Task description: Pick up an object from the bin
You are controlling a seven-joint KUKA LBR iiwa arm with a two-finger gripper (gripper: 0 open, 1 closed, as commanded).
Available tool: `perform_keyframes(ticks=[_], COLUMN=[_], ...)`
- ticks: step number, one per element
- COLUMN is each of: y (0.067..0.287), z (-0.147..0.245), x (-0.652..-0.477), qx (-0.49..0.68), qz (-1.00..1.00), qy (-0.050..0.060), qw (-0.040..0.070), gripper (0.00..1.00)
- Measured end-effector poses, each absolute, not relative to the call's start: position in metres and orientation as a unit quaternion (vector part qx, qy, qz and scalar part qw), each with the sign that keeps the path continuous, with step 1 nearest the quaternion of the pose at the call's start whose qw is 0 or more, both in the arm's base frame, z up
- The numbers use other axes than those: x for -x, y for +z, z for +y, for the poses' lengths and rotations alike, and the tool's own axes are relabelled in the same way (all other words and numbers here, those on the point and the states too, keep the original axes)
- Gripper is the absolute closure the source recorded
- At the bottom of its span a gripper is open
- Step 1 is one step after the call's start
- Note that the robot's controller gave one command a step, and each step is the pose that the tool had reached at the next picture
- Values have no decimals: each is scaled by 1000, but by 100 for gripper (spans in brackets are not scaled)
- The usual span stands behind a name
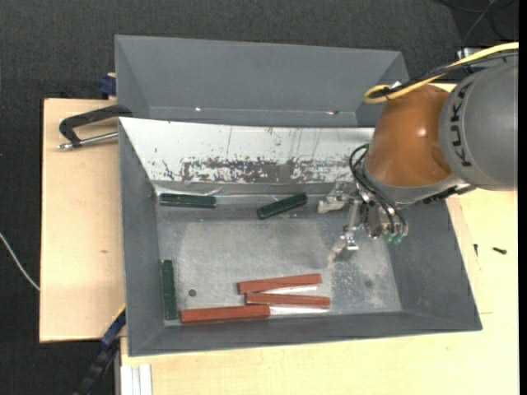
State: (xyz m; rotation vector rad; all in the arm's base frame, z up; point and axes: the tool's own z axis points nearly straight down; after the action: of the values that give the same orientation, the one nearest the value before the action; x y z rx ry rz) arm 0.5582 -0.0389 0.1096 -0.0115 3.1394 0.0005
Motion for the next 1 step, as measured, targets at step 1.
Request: perform_keyframes(ticks=[1], y=[95], z=[-16], x=[-543], qx=[23], qz=[1000], qy=[2], qw=[0], gripper=[0])
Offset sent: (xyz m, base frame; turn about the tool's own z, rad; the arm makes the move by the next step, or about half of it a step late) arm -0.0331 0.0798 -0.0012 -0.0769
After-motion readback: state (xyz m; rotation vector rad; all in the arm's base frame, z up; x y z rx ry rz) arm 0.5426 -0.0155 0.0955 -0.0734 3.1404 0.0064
